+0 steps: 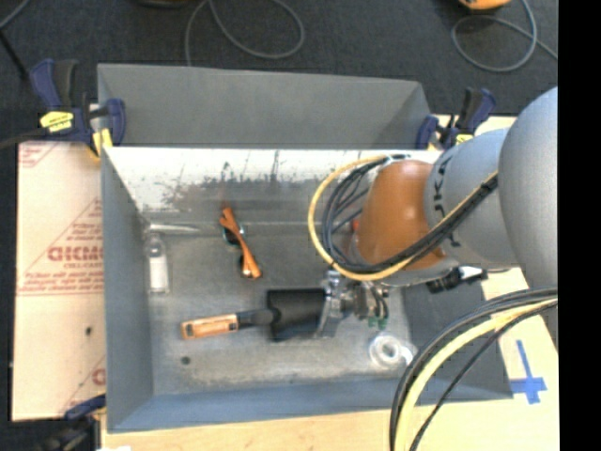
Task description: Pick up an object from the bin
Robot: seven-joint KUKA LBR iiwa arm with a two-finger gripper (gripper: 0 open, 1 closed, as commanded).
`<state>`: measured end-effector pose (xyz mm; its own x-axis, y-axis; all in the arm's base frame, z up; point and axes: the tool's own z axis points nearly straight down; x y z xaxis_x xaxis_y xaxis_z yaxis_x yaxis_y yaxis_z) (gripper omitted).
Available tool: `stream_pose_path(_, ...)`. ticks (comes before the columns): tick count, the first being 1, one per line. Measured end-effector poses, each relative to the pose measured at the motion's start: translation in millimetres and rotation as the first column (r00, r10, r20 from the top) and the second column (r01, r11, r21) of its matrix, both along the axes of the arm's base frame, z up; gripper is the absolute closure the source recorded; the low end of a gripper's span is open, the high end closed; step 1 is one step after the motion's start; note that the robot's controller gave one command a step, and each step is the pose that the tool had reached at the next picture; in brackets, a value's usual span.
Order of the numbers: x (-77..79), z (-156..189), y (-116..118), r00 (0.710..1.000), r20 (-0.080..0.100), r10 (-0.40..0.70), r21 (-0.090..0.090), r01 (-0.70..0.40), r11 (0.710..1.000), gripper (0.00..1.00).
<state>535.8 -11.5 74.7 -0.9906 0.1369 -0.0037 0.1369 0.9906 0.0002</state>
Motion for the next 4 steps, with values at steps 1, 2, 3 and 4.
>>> stream_pose_path(1,0.1,0.1,-0.1,1.0,0.0,0.001,0.0,-0.001,1.0,1.0)
stream_pose_path(2,22.9,105.0,2.2,0.996,0.002,0.084,-0.002,-0.084,0.996,1.0)
stream_pose_path(3,22.9,105.0,2.2,0.996,0.002,0.085,-0.002,-0.085,0.996,1.0)
stream_pose_path(4,15.7,296.9,7.6,0.973,0.002,0.23,-0.005,-0.23,0.973,1.0)
